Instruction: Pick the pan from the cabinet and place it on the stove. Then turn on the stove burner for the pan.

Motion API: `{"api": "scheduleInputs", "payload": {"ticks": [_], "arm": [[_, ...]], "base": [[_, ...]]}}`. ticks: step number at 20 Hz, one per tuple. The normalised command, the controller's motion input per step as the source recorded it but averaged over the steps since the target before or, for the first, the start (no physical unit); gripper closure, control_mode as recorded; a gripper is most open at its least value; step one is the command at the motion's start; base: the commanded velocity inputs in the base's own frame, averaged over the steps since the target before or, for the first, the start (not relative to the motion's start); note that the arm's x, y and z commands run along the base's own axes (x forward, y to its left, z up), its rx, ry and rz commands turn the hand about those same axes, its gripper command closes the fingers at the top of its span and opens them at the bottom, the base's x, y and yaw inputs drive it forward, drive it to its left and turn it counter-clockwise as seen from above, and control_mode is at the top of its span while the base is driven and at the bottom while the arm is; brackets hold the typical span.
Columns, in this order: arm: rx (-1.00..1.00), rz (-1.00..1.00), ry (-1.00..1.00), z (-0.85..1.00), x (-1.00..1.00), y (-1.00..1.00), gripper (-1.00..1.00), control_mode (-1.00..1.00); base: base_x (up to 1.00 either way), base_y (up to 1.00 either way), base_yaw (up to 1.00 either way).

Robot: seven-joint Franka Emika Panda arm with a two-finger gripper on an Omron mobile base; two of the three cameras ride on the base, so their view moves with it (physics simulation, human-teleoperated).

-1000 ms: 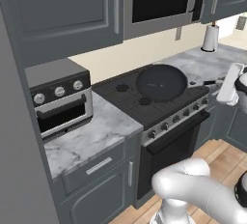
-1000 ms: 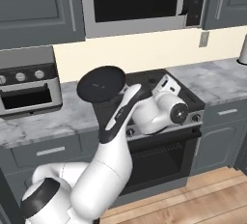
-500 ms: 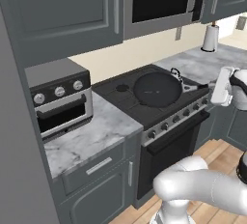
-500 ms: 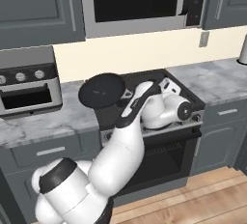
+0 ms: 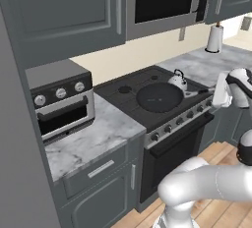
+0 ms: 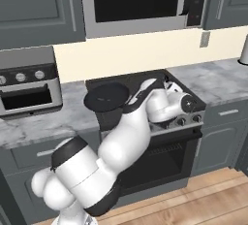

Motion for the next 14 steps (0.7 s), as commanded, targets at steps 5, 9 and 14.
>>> {"api": "scheduleInputs", "payload": {"ticks": [5, 9, 14], "arm": [[0.05, 0.00, 0.10, -0.29, 0.32, -0.17, 1.00, -1.00], [0.05, 0.00, 0.04, -0.29, 0.25, -0.16, 1.00, -1.00], [0.02, 0.00, 0.01, -0.26, 0.24, -0.05, 1.00, -1.00]], "base": [[0.00, 0.00, 0.00], [0.00, 0.00, 0.00], [0.00, 0.00, 0.00]]}}
